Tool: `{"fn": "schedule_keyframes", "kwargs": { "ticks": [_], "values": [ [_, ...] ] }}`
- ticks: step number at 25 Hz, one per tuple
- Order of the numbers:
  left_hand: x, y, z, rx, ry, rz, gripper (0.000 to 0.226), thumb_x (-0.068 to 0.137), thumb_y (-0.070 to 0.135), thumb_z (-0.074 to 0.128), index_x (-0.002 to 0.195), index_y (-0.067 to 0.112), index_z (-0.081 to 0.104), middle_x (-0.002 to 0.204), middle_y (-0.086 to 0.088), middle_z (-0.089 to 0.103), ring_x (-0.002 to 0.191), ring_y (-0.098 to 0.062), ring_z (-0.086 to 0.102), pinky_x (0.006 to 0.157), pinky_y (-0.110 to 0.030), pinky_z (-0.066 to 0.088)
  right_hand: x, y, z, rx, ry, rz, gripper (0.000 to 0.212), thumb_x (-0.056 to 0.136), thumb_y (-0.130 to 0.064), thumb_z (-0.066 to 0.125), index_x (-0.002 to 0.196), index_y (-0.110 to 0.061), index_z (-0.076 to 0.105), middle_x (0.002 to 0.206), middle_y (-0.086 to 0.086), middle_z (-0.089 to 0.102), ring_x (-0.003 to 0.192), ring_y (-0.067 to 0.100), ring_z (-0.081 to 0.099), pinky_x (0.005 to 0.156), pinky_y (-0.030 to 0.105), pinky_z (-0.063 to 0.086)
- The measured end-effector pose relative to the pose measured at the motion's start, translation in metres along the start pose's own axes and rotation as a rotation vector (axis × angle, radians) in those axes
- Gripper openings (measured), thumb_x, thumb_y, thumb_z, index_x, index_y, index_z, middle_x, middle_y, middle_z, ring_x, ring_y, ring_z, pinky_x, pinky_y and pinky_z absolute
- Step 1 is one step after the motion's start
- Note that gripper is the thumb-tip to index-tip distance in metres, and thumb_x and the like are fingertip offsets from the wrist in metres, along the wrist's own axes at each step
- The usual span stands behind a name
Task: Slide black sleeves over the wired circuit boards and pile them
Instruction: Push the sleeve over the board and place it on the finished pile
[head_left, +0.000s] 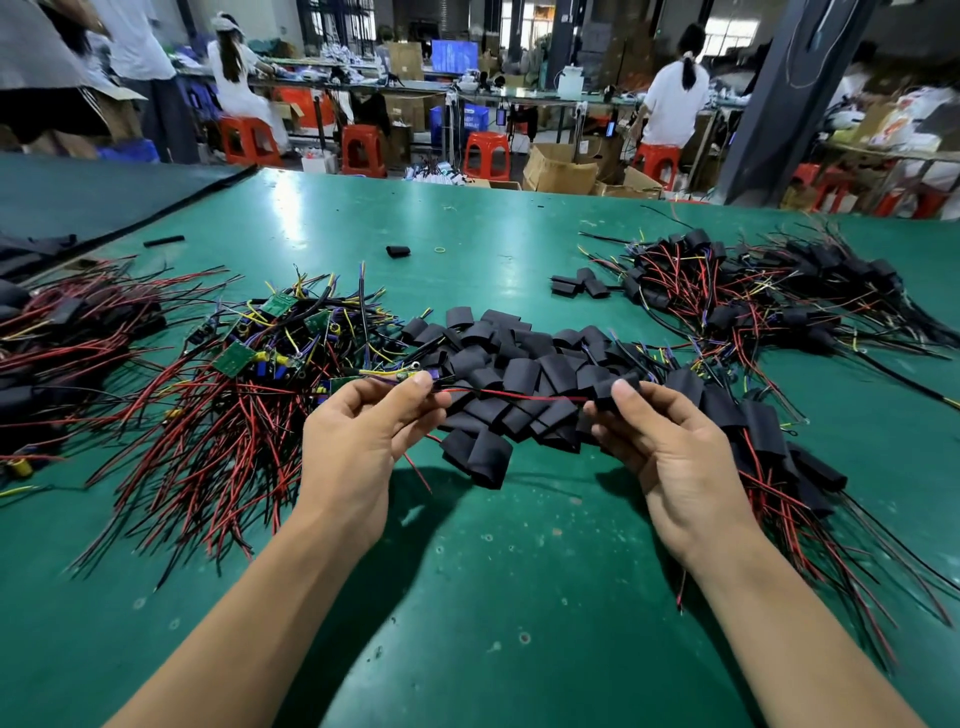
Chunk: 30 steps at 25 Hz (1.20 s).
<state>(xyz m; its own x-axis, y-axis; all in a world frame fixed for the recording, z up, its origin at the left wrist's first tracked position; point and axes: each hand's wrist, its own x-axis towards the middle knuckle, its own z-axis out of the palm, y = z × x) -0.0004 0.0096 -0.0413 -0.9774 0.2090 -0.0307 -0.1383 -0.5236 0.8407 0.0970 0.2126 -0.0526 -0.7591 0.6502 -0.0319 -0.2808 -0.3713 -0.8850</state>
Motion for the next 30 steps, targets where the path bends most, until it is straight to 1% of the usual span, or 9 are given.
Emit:
{"fn": "schedule_keyframes", "kwargs": {
  "ticks": [3,6,9,15,19,23,26,28,30],
  "values": [
    [0.002,0.004,-0.001,-0.064,-0.009,-0.007,0.022,0.071,0.007,0.076,0.082,0.007,0.057,0.074,-0.012,0.071,0.076,-0.026,0.074,0.068,-0.026,0.059,0.001,0.000,0.001,0.087,0.009,0.027,0.024,0.070,-0.013,0.076,0.090,-0.012,0.063,0.082,0.006,0.075,0.084,0.025,0.075,0.072,0.027,0.061],
    [0.002,0.005,0.000,-0.076,0.003,-0.001,0.017,0.076,0.003,0.073,0.083,0.006,0.058,0.076,-0.013,0.071,0.076,-0.027,0.074,0.068,-0.026,0.059,-0.001,0.000,0.003,0.107,0.002,0.038,0.024,0.071,-0.011,0.075,0.091,-0.011,0.062,0.084,0.007,0.075,0.088,0.025,0.075,0.077,0.028,0.061],
    [0.003,0.007,0.001,-0.121,0.023,0.000,0.014,0.081,0.001,0.070,0.085,0.005,0.058,0.077,-0.012,0.071,0.078,-0.026,0.075,0.068,-0.024,0.059,-0.002,0.002,0.006,0.117,-0.009,0.064,0.028,0.070,-0.011,0.076,0.093,-0.010,0.059,0.084,0.008,0.075,0.087,0.025,0.075,0.073,0.027,0.061],
    [0.002,0.010,0.002,-0.156,0.022,0.004,0.023,0.069,0.007,0.073,0.086,0.005,0.057,0.077,-0.011,0.072,0.080,-0.025,0.075,0.070,-0.024,0.059,-0.011,0.005,0.016,0.272,-0.063,0.184,0.031,0.069,-0.010,0.076,0.096,-0.004,0.061,0.091,0.015,0.075,0.090,0.026,0.076,0.068,0.026,0.061],
    [0.003,0.010,0.001,-0.158,0.032,0.004,0.024,0.070,0.006,0.073,0.088,0.004,0.057,0.078,-0.011,0.072,0.082,-0.025,0.075,0.070,-0.024,0.059,-0.014,0.005,0.021,0.337,-0.069,0.278,0.009,0.074,-0.009,0.073,0.080,-0.003,0.073,0.092,0.020,0.075,0.085,0.026,0.076,0.065,0.027,0.062],
    [0.003,0.010,0.001,-0.145,0.027,0.004,0.024,0.069,0.006,0.073,0.087,0.004,0.058,0.077,-0.011,0.072,0.081,-0.026,0.075,0.069,-0.024,0.059,-0.017,0.007,0.025,0.374,-0.068,0.355,0.013,0.075,-0.012,0.072,0.067,-0.004,0.078,0.093,0.022,0.075,0.085,0.025,0.076,0.067,0.028,0.062],
    [0.003,0.008,0.000,-0.122,0.030,-0.016,0.026,0.074,0.004,0.073,0.095,0.003,0.057,0.081,-0.016,0.071,0.079,-0.027,0.075,0.068,-0.025,0.059,-0.020,0.004,0.028,0.442,-0.042,0.380,0.012,0.072,-0.012,0.073,0.076,-0.002,0.076,0.095,0.023,0.075,0.083,0.025,0.076,0.066,0.029,0.063],
    [0.002,0.006,0.001,-0.087,0.030,-0.033,0.021,0.079,0.002,0.071,0.096,0.003,0.057,0.081,-0.016,0.071,0.078,-0.028,0.075,0.067,-0.025,0.060,-0.021,0.000,0.027,0.506,-0.014,0.411,0.027,0.071,-0.015,0.073,0.094,-0.002,0.070,0.096,0.021,0.075,0.075,0.022,0.076,0.052,0.024,0.060],
    [0.001,0.005,0.001,-0.060,0.030,-0.042,0.018,0.079,0.001,0.070,0.092,0.003,0.057,0.077,-0.015,0.071,0.076,-0.027,0.075,0.066,-0.025,0.060,-0.022,-0.005,0.026,0.550,0.007,0.446,0.036,0.073,-0.018,0.071,0.107,-0.007,0.066,0.098,0.017,0.074,0.068,0.020,0.076,0.039,0.018,0.051]
  ]
}}
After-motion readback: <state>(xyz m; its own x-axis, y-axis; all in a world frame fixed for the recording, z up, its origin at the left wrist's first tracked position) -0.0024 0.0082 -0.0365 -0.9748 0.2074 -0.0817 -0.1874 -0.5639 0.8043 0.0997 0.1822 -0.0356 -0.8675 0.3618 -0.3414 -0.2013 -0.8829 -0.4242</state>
